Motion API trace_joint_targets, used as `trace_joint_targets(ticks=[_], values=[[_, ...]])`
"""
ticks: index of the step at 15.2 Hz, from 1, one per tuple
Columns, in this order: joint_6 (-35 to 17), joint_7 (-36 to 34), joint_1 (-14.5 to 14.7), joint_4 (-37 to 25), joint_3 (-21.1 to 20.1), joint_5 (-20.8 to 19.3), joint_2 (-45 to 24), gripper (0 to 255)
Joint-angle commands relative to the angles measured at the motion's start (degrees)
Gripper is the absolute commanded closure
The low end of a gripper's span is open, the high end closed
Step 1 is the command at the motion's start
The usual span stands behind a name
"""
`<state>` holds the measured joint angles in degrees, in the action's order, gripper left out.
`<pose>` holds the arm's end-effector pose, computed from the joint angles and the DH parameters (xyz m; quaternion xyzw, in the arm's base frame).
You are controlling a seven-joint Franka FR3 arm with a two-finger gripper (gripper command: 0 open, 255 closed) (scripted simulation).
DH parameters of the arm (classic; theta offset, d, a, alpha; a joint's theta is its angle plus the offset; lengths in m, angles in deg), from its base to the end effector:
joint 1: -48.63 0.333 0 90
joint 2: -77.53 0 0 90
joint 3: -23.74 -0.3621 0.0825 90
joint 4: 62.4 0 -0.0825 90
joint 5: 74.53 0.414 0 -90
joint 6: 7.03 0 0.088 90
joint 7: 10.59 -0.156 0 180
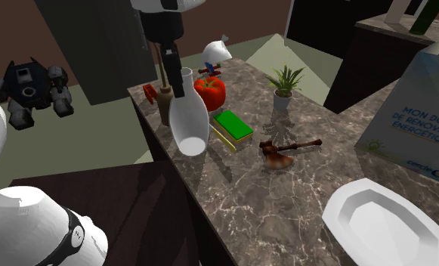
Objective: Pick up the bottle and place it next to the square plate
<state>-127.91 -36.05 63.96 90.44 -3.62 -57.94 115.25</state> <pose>0.2604 0.2569 0.3954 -0.9986 -0.0383 -0.0356 0.0026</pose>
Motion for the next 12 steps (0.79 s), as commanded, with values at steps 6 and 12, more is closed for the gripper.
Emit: trace_joint_targets(ticks=[6,12], values=[[-0.04,0.0,-0.01,0.01,-0.01,0.0,-0.02,255],[-0.05,0.0,-0.02,0.0,-0.01,-0.01,-0.05,255]])
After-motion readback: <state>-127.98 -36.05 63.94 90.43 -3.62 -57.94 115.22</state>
